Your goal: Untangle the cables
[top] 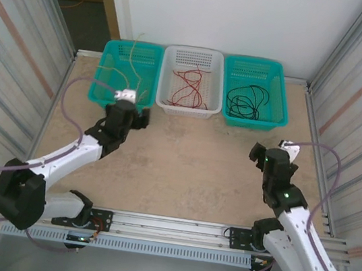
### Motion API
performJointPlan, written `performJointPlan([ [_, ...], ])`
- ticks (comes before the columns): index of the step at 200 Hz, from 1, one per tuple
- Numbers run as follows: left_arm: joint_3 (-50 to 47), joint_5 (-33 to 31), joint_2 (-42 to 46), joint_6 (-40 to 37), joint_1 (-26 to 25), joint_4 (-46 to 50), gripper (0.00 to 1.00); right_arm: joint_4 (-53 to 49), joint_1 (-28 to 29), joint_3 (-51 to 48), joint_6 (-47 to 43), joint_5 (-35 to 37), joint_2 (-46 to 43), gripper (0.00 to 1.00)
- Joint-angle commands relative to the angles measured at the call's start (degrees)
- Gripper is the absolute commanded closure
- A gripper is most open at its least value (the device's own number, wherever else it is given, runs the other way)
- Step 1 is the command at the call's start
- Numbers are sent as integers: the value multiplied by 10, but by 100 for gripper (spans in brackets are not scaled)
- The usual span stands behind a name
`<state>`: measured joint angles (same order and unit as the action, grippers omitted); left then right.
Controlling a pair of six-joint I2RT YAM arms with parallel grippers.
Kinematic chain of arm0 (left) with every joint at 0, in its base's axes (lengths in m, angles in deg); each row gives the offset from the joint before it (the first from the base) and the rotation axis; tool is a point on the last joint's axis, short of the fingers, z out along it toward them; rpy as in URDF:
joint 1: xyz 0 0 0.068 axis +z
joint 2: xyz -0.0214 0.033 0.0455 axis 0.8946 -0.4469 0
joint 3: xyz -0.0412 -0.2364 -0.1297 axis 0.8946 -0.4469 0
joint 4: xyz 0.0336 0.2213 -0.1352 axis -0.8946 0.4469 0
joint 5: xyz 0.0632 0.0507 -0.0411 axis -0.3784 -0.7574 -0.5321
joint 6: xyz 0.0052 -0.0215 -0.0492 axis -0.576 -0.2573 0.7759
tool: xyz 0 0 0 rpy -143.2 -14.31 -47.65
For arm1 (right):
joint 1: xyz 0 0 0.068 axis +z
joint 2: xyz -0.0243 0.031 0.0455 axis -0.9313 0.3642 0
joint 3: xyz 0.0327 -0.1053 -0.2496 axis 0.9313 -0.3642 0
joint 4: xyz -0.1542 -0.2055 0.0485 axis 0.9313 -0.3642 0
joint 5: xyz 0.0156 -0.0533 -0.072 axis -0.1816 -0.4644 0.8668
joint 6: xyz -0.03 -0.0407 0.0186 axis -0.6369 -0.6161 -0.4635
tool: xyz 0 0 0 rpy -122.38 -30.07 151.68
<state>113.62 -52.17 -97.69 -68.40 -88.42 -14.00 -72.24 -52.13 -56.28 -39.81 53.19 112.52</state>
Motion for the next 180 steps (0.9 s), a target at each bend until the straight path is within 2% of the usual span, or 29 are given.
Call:
performJointPlan([
  [1, -78, -101, 77, -27, 74, -34, 1, 153, -28, -22, -50, 117, 104, 1],
  [11, -116, -80, 96, -18, 122, -61, 1, 161, -48, -4, -57, 106, 146, 1],
  [21, -147, -43, 109, -14, 160, -100, 1, 244, -55, -19, -88, 112, 193, 1],
  [31, -179, -18, 110, -18, 188, -149, 1, 339, -69, -42, -116, 84, 226, 1],
  [61, -224, -3, 63, -38, 207, -308, 1, 555, -105, -89, -172, -53, 324, 1],
  [73, -228, 26, 22, -38, 220, -352, 1, 568, -113, -76, -213, -137, 346, 1],
  [86, -227, 75, -12, -61, 233, -397, 1, 592, -125, -68, -249, -195, 373, 1],
  [99, -232, 116, -37, -69, 248, -456, 1, 681, -156, -89, -249, -258, 426, 1],
  [110, -227, 155, -69, -62, 266, -469, 1, 790, -177, -107, -238, -290, 486, 1],
  [114, -228, 161, -85, -62, 268, -485, 1, 776, -185, -104, -233, -307, 485, 1],
  [124, -225, 176, -118, -79, 267, -523, 1, 647, -203, -67, -229, -357, 454, 1],
  [138, -190, 225, -124, -110, 250, -451, 1, 665, -212, -53, -229, -390, 480, 1],
  [144, -187, 232, -168, -126, 242, -502, 1, 630, -214, -47, -226, -391, 465, 1],
  [149, -186, 214, -209, -150, 234, -566, 1, 635, -215, -47, -223, -383, 467, 1],
  [152, -181, 213, -211, -154, 232, -545, 1, 650, -214, -49, -222, -378, 472, 1],
  [160, -145, 242, -171, -127, 241, -402, 1, 648, -211, -49, -222, -372, 472, 1],
  [171, -176, 244, -202, -137, 247, -527, 1, 638, -204, -47, -224, -360, 470, 1],
  [180, -163, 251, -179, -124, 248, -448, 1, 638, -194, -47, -230, -339, 468, 1],
])
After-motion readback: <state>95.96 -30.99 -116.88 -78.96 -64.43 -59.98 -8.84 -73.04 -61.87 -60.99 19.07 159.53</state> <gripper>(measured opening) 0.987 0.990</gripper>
